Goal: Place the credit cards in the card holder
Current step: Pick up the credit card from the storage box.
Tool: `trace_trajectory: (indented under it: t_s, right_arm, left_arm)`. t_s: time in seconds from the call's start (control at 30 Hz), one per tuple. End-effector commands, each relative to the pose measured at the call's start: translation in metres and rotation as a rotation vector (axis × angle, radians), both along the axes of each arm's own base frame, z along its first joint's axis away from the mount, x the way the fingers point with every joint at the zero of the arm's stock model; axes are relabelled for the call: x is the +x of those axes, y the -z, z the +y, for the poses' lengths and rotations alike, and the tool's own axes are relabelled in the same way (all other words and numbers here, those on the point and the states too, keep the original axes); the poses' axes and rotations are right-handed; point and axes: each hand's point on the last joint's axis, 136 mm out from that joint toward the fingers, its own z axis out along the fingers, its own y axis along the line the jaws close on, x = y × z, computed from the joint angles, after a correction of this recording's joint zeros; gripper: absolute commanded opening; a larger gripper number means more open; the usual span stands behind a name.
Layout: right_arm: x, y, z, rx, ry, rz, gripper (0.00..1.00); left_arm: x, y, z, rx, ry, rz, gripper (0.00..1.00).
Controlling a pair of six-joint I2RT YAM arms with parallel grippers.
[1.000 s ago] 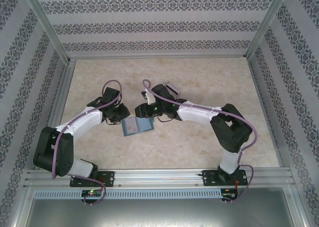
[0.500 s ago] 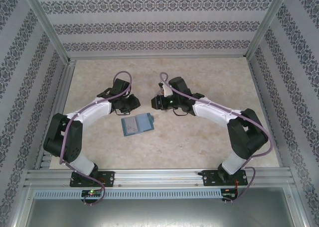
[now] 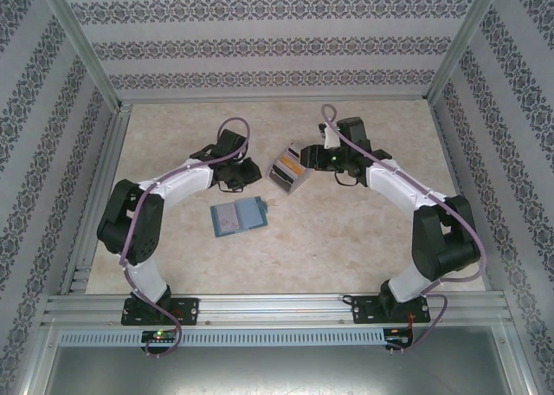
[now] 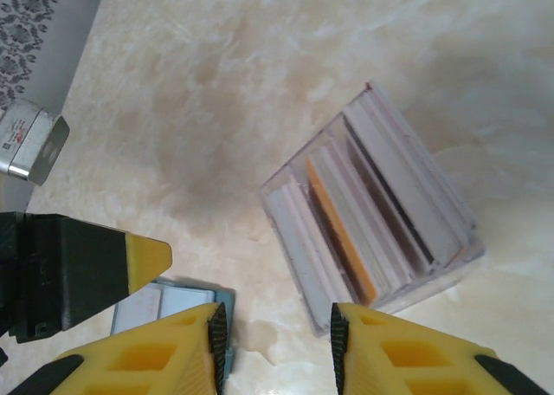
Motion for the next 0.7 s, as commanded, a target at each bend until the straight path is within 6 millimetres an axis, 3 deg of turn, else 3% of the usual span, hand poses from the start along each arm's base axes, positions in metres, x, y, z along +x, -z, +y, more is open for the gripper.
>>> trace_trajectory:
  t_s: [0.0, 0.3, 0.67]
  right_arm:
    - [0.007, -0.001, -0.001, -0.002, -0.040, 0.015, 0.40]
    - [0.032, 0.014, -0.007, -0.080, -0.075, 0.082, 0.41]
    - [0.062, 0.030, -0.008, -0.176, -0.132, 0.149, 0.41]
  left_arm:
    - [0.009, -0.007, -0.015, -0.024, 0.007, -0.017, 0.22]
    - [0.022, -0.005, -0.036, -0.047, 0.018, -0.019, 0.23]
    - [0.026, -0.003, -0.046, -0.054, 0.039, -0.006, 0.24]
